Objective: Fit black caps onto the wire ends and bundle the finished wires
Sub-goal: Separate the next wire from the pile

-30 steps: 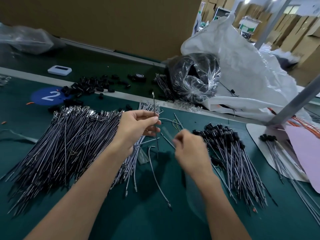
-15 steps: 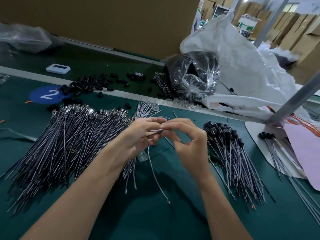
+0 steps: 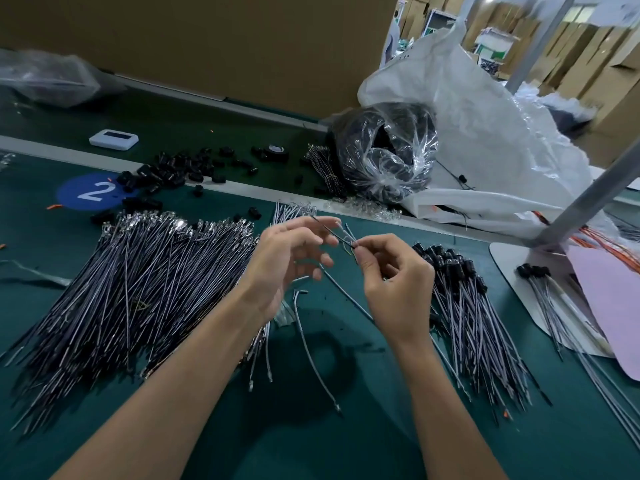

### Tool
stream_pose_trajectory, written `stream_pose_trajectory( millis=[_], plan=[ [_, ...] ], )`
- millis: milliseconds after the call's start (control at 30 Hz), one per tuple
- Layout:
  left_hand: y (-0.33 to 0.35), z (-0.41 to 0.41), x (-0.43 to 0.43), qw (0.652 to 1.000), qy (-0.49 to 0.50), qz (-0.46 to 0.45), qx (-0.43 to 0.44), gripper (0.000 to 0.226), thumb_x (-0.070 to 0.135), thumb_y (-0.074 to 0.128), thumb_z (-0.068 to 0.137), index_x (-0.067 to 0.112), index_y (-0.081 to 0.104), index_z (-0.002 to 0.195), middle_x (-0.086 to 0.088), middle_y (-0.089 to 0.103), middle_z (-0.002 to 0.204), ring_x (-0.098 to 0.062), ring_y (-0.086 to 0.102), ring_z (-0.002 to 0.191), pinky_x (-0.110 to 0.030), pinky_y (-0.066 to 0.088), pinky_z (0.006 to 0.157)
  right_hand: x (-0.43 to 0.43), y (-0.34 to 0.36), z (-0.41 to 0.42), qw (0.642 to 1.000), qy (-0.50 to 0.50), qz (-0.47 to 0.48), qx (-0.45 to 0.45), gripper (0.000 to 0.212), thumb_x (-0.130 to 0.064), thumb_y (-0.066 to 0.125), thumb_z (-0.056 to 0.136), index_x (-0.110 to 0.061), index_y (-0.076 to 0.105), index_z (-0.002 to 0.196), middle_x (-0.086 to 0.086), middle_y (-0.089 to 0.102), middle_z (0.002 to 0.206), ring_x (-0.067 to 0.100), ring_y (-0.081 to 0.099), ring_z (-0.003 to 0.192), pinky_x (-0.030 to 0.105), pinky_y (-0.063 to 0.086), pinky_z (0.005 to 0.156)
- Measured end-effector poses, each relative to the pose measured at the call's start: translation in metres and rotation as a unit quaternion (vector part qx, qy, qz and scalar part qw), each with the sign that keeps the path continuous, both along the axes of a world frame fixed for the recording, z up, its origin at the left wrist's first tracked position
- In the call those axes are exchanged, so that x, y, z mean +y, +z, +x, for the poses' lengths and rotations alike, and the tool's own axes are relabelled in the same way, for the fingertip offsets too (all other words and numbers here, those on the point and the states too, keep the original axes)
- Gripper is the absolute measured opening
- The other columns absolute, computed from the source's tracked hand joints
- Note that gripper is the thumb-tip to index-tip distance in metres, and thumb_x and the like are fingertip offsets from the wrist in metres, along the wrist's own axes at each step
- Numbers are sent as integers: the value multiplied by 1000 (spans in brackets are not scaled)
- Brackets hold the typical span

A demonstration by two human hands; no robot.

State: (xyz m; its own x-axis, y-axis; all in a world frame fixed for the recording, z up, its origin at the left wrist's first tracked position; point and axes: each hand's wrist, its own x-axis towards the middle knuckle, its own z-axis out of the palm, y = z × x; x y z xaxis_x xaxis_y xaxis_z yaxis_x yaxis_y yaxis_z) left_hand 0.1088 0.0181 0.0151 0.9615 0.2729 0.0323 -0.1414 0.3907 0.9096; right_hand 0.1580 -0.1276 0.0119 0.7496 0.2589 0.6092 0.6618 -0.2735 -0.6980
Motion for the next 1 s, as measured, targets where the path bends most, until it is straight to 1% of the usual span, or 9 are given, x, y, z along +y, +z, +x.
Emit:
stream_pose_trajectory(
  millis=[100, 200, 333, 500, 567, 633, 833, 867, 1000],
  plan=[
    [-3, -1, -4, 995, 61, 79, -25, 13, 2, 67, 86, 10, 75, 90, -5, 72, 80, -14, 64, 63, -23, 52, 51, 1, -2, 1, 999, -15, -37, -5, 7, -5, 70, 85, -12, 71, 83, -9, 65, 72, 5, 55, 58, 11, 41, 59],
    [-5, 1, -11, 991, 77, 104, -22, 10, -1, 70, 82, 8, 75, 81, -5, 73, 73, -11, 64, 60, -20, 52, 51, 2, -2, 0, 999, -15, -45, -2, 8, -7, 70, 85, -14, 72, 84, -13, 64, 70, 7, 56, 57, 9, 39, 57],
    [-6, 1, -12, 994, 63, 93, -18, 9, -1, 71, 80, 6, 75, 84, -6, 74, 76, -10, 63, 61, -19, 53, 54, 3, -1, -1, 999, 5, -28, 32, 10, -5, 70, 86, -14, 72, 84, -13, 66, 68, 11, 61, 57, 19, 49, 57],
    [-6, 6, -2, 991, 70, 117, 15, 23, 6, 74, 82, 9, 72, 104, -7, 76, 83, -13, 68, 66, -23, 57, 59, 1, -8, 5, 998, -33, 10, 56, 10, -3, 70, 86, -13, 73, 84, -10, 68, 70, 4, 62, 62, 13, 48, 63],
    [-6, 20, 11, 947, 141, 281, 62, 25, 10, 71, 87, 10, 70, 112, -5, 76, 86, -13, 69, 72, -26, 58, 68, 1, -13, 9, 995, -69, 5, 65, 10, -3, 69, 86, -12, 72, 85, -10, 67, 69, 3, 61, 61, 11, 46, 63],
    [-2, 40, 22, 833, 209, 501, 102, 21, 8, 65, 91, 11, 72, 110, -7, 74, 97, -19, 69, 85, -32, 57, 82, 1, -19, 13, 993, -90, -11, 74, 10, -3, 69, 87, -12, 72, 85, -10, 65, 69, 2, 60, 61, 9, 44, 62],
    [18, 86, 78, 620, 224, 707, 258, 31, -3, 56, 85, 7, 67, 113, -14, 66, 112, -33, 54, 110, -41, 47, 90, -2, -28, 17, 991, -105, -25, 77, 16, -1, 68, 87, -17, 69, 85, -11, 64, 73, -1, 61, 69, 5, 43, 64],
    [20, 87, 90, 617, 205, 701, 293, 31, -1, 56, 86, 7, 66, 114, -14, 65, 114, -33, 53, 111, -41, 46, 91, -2, -29, 17, 991, -102, -25, 76, 16, -1, 68, 87, -17, 69, 85, -11, 65, 74, 0, 61, 70, 6, 44, 65],
    [25, 85, 116, 684, 72, 636, 350, 27, 3, 55, 92, 12, 73, 110, -14, 63, 124, -32, 59, 107, -40, 52, 94, 1, -30, 18, 992, -95, -32, 79, 15, -1, 67, 88, -16, 70, 86, -9, 66, 76, 2, 62, 73, 9, 46, 66]
  ],
)
